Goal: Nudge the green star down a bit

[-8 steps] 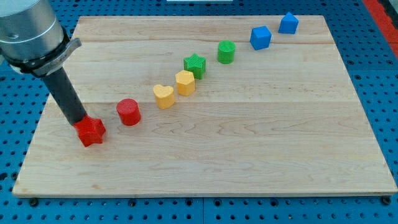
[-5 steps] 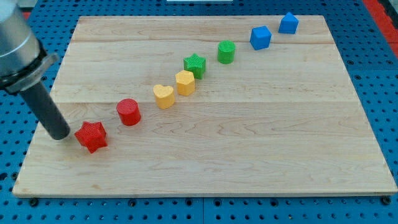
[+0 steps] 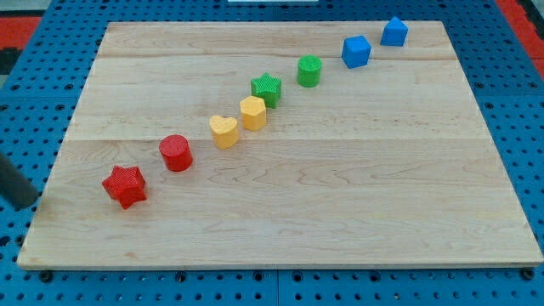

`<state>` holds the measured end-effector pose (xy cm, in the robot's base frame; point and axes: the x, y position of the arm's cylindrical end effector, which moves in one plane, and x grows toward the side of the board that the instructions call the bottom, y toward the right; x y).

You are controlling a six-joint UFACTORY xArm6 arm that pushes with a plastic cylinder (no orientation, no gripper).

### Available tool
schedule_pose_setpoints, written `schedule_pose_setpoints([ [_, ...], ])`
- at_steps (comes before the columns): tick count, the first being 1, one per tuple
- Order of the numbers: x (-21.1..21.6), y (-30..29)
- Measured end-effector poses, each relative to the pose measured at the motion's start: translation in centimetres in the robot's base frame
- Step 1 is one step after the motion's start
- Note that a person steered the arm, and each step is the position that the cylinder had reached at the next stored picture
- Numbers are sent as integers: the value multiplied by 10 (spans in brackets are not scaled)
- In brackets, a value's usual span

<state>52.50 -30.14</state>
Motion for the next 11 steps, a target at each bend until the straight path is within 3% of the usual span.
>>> schedule_pose_setpoints([
  [2, -120, 55],
  [5, -302, 231],
  [6, -333, 284],
  [11, -330, 280],
])
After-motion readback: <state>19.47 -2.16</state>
